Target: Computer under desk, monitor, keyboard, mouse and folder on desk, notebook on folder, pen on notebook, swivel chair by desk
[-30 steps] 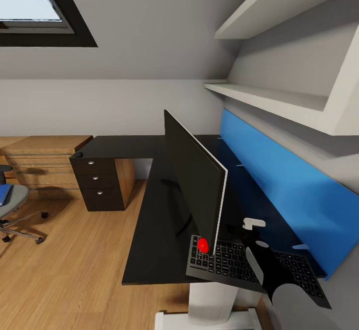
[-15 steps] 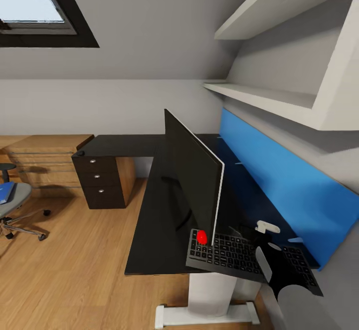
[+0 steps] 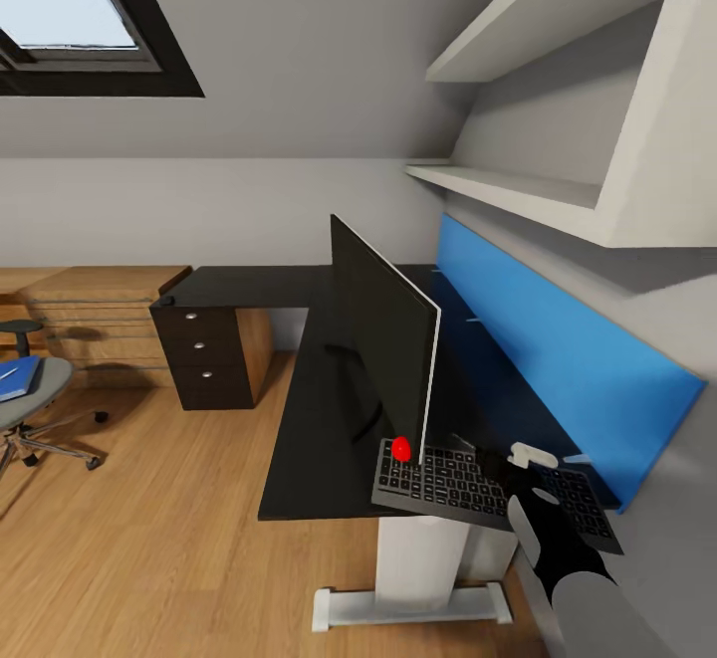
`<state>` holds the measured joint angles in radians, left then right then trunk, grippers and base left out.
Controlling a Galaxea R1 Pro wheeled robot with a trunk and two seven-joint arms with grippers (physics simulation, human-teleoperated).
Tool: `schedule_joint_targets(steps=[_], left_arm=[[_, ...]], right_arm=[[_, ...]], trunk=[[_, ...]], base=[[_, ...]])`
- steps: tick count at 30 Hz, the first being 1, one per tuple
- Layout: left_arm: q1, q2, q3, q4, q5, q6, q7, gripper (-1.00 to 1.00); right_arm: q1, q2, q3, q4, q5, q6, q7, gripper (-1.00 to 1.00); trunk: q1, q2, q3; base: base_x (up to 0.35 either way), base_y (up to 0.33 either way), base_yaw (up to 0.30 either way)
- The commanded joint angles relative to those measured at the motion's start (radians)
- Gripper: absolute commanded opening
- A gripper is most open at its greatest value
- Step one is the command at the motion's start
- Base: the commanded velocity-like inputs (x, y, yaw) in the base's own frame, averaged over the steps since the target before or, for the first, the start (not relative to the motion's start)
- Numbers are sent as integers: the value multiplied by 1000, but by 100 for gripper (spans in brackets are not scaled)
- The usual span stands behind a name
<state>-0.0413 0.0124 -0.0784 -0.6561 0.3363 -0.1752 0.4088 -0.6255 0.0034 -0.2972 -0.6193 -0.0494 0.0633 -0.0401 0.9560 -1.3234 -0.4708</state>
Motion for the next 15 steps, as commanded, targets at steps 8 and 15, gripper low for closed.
schedule_joint_targets(steps=[8, 15], left_arm=[[-1, -11, -10, 3, 10, -6, 7, 100], [0, -12, -11, 3, 10, -6, 7, 100]], right_arm=[[0, -13, 0, -2, -4, -31, 0, 100], [1, -14, 0, -2, -4, -40, 0, 100]], trunk=[[0, -1, -1], [0, -1, -1]], base=[[0, 0, 0], [0, 0, 0]])
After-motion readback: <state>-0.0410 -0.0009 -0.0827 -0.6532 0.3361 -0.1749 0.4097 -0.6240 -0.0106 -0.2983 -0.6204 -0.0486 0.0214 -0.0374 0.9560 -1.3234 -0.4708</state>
